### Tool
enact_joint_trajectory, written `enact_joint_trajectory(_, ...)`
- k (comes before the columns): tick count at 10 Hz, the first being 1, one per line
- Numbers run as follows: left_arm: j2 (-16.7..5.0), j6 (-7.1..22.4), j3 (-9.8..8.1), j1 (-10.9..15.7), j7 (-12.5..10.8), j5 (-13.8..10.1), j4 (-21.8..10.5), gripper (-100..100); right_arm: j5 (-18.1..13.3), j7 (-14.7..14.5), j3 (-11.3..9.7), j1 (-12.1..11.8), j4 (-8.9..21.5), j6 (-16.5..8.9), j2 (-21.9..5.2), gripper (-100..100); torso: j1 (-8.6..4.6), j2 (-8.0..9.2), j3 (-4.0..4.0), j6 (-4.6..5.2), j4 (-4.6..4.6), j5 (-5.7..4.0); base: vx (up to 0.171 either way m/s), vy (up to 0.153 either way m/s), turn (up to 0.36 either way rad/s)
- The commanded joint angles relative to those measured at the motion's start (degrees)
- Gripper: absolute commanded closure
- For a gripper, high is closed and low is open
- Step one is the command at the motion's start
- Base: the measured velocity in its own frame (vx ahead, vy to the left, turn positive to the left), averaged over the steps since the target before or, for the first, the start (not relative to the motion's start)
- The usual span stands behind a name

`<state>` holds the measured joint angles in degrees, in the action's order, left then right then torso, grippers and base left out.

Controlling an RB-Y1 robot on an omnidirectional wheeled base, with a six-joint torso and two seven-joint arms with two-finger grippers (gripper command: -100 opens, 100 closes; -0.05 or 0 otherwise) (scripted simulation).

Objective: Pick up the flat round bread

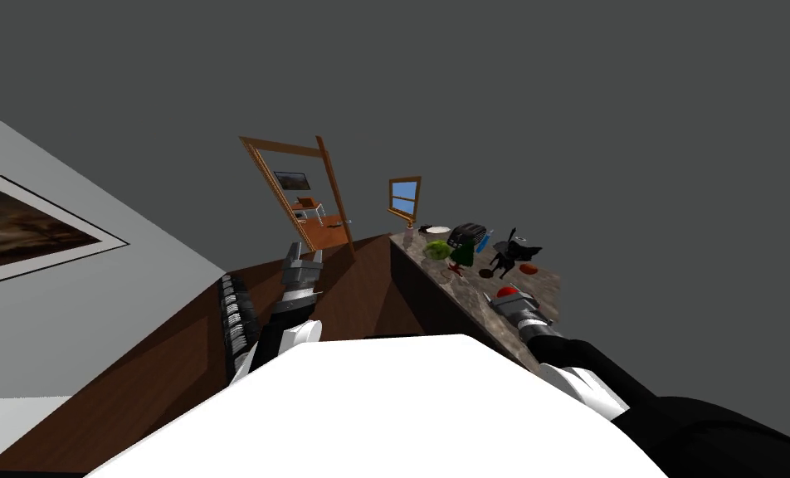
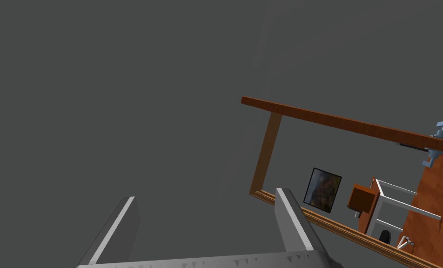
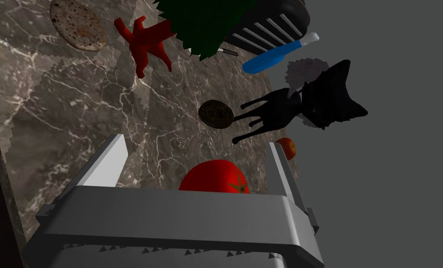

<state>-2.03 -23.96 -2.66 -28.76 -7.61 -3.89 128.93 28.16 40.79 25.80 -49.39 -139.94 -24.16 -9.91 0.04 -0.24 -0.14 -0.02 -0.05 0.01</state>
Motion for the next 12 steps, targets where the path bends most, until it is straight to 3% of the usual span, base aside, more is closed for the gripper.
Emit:
enact_joint_trajectory(1, 0.0, 0.0, 0.0, 0.0, 0.0, 0.0, 0.0, 0, 1.48, 1.64, 0.77, -1.77, -0.04, -2.51, -0.34, -100, 0.0, 0.0, 0.0, 0.0, 0.0, 0.0, 0.065, 0.003, 0.077)
enact_joint_trajectory(2, 0.0, 0.0, -0.01, -0.01, 0.0, 0.0, 0.0, 0, 3.42, 4.07, 2.25, -3.33, 0.17, -4.82, -0.6, -100, -0.04, 0.01, 0.0, 0.03, 0.0, 0.0, 0.089, 0.01, 0.158)
enact_joint_trajectory(3, 0.0, 0.0, 0.0, 0.0, 0.0, 0.0, 0.0, 0, 3.42, 4.32, 2.25, -3.33, 0.17, -6.41, -0.6, -100, -0.01, -0.06, -0.03, 0.01, -0.01, -0.01, 0.077, 0.006, 0.103)
enact_joint_trajectory(6, 0.0, 0.0, -0.01, -0.01, 0.0, 0.0, 0.0, 0, 7.25, 9.41, 5.02, -6.41, 0.81, -12.02, -1.24, -100, -0.04, -0.06, -0.04, 0.03, -0.02, -0.01, 0.089, 0.003, 0.159)
enact_joint_trajectory(7, 0.0, 0.0, 0.0, -0.01, 0.0, 0.0, 0.0, 0, 7.25, 9.76, 5.02, -6.41, 0.81, -13.85, -1.24, -100, -0.01, -0.1, -0.06, 0.01, -0.02, 0.01, 0.081, -0.002, 0.09)
enact_joint_trajectory(8, 0.0, 0.0, -0.01, -0.01, 0.0, 0.0, 0.0, 0, 9.13, 12.34, 6.29, -7.91, 1.22, -15.69, -1.63, -100, -0.03, -0.07, -0.05, 0.03, -0.02, -0.01, 0.09, 0.003, 0.219)
enact_joint_trajectory(10, 0.0, 0.0, -0.01, -0.01, 0.0, 0.0, 0.0, 0, 9.13, 12.47, 6.29, -7.91, 1.22, -18.1, -1.63, -100, -0.07, -0.07, -0.05, 0.04, -0.02, -0.02, 0.062, -0.019, 0.023)
enact_joint_trajectory(11, 0.0, 0.0, -0.01, -0.01, 0.0, 0.0, 0.0, 0, 10.97, 15.17, 7.47, -9.38, 1.69, -20.16, -2.07, -100, -0.08, 0.05, 0.02, 0.05, 0.0, -0.02, 0.059, -0.017, 0.195)
enact_joint_trajectory(12, 0.0, 0.0, 0.0, 0.0, 0.0, 0.0, 0.0, 0, 10.97, 15.17, 7.47, -9.38, 1.69, -21.82, -2.07, -100, -0.1, 0.03, 0.01, 0.0, 0.01, -0.02, 0.082, -0.015, 0.127)
